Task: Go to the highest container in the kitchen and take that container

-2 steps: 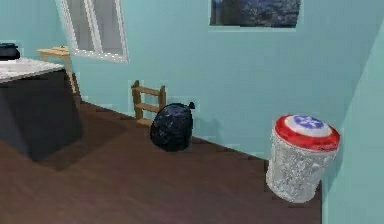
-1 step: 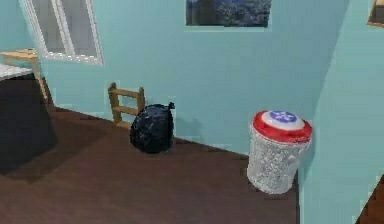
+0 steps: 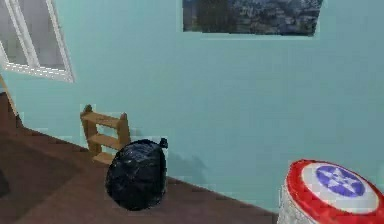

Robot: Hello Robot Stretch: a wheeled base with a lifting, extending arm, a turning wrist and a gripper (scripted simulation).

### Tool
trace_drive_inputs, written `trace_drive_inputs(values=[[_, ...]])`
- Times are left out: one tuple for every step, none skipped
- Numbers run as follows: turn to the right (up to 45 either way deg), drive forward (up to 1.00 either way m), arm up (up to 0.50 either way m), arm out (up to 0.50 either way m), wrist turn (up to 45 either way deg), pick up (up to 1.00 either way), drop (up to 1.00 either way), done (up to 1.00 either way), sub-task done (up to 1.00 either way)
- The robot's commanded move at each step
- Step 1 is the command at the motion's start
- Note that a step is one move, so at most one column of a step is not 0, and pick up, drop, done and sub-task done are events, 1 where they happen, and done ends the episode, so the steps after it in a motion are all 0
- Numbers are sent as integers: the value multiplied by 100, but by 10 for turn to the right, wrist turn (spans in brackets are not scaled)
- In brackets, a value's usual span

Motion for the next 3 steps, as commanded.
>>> trace_drive_inputs(values=[[-450,0,0,0,0,0,0,0,0],[-390,0,0,0,0,0,0,0,0],[0,100,0,0,0,0,0,0,0]])
